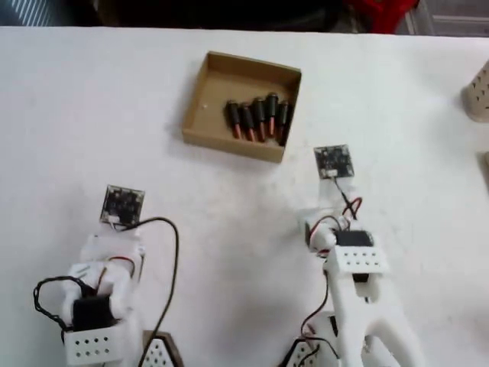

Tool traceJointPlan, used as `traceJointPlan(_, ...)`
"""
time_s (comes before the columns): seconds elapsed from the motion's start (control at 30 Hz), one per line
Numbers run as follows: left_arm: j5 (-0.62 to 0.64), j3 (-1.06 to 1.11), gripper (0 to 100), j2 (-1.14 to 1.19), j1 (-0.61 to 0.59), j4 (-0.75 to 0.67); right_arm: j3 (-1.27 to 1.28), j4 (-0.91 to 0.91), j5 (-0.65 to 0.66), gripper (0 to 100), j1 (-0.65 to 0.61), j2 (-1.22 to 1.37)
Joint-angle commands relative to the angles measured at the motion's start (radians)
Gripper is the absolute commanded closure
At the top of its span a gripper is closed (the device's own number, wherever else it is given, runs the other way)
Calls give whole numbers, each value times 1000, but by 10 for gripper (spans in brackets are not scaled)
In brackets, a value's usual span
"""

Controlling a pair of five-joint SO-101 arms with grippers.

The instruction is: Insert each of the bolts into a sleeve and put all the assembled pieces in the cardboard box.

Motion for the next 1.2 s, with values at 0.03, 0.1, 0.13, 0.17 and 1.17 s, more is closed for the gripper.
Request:
traceJointPlan(0.03,-5,0,939,-5,15,3,-2,120,6,981,15,-177)
traceJointPlan(0.1,-5,0,939,-5,15,3,-2,177,6,981,4,-263)
traceJointPlan(0.13,-5,0,939,-5,15,3,0,200,6,981,-5,-302)
traceJointPlan(0.17,-5,0,939,-5,15,3,0,219,6,981,-10,-335)
traceJointPlan(1.17,-3,0,939,-5,15,3,439,653,14,978,-317,-1089)
